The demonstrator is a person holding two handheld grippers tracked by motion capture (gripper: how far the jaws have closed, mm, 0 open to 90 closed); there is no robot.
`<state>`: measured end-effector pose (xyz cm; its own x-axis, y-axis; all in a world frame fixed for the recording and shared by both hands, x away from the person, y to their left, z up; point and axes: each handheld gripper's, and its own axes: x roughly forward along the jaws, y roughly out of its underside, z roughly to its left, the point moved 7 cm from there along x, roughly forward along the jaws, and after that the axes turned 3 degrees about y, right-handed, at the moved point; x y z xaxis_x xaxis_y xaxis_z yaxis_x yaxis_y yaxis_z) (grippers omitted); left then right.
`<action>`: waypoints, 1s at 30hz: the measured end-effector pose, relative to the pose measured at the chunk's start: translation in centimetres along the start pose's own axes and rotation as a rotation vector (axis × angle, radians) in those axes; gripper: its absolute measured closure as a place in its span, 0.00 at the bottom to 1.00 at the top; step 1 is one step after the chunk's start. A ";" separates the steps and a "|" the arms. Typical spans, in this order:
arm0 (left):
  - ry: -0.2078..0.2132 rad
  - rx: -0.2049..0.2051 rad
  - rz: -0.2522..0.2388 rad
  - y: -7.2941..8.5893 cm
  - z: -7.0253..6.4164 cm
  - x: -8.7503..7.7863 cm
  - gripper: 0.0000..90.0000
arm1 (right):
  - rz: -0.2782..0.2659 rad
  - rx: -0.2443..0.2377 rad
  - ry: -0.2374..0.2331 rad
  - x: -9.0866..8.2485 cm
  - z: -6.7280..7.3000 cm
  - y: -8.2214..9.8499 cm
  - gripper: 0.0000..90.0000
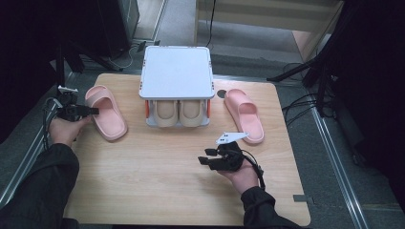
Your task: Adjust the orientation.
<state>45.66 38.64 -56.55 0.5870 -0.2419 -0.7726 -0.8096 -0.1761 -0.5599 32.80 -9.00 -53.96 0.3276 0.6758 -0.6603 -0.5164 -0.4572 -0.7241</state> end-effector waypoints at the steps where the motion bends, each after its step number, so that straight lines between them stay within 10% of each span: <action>1: -0.005 0.008 -0.004 -0.1 0.0 0.0 0.57 | 0.000 -0.003 0.001 0.0 0.0 0.0 0.61; 15: -0.057 0.083 0.030 -0.3 0.4 -0.9 0.91 | -0.011 0.014 0.005 -0.3 -0.3 0.3 0.61; 30: -0.022 0.091 0.037 -0.5 -0.4 -3.3 0.93 | -0.026 0.022 0.006 -0.4 -0.4 0.0 0.61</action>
<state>44.12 39.13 -53.66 0.5577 -0.2254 -0.7988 -0.8278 -0.0798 -0.5554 33.01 -9.50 -53.73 0.3457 0.6840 -0.6423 -0.5251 -0.4263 -0.7366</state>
